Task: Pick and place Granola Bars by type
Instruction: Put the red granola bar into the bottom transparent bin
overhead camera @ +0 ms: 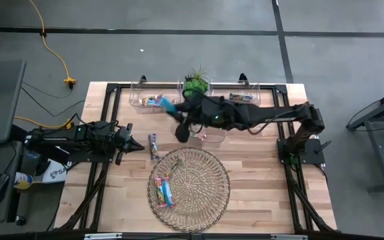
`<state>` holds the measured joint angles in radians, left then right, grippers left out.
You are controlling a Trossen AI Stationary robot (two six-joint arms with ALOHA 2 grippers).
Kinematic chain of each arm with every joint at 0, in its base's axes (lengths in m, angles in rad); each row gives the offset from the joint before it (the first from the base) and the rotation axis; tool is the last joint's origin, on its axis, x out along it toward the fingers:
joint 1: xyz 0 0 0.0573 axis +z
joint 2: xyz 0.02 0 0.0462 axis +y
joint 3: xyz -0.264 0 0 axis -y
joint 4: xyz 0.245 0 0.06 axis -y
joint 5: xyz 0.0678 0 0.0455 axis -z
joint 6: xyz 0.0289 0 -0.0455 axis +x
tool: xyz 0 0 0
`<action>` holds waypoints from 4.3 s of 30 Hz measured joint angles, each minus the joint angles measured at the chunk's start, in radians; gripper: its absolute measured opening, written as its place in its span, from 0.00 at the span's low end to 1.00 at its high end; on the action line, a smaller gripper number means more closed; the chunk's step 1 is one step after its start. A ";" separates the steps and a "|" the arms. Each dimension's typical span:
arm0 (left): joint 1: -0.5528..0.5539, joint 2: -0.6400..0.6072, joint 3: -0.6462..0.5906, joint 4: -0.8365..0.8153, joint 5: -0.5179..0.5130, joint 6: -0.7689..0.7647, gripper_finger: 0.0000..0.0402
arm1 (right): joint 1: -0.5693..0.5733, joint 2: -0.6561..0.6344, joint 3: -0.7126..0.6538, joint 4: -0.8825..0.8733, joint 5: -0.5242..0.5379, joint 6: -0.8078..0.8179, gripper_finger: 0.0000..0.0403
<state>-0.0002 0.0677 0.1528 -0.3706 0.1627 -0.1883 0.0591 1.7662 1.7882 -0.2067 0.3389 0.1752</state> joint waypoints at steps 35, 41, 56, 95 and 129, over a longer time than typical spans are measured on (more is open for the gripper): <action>0.000 0.000 0.000 0.001 0.002 0.000 0.00 | -0.269 0.090 -0.005 -0.834 -0.282 0.061 0.20; 0.000 0.000 0.000 0.001 0.002 0.000 0.00 | -0.269 0.197 -0.005 -0.832 -0.296 0.033 0.20; 0.000 0.000 0.000 0.001 0.002 0.000 0.00 | -0.280 0.378 -0.005 -0.792 -0.325 0.006 0.20; 0.000 0.000 0.000 0.001 0.002 0.000 0.00 | -0.308 0.402 -0.003 -0.723 -0.346 0.113 0.20; 0.000 0.000 0.000 0.001 0.002 0.000 0.00 | -0.292 0.402 -0.003 -0.750 -0.444 0.188 0.20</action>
<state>-0.0002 0.0677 0.1532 -0.3698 0.1642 -0.1883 -0.2325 2.1685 1.7847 -0.9571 -0.1046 0.3630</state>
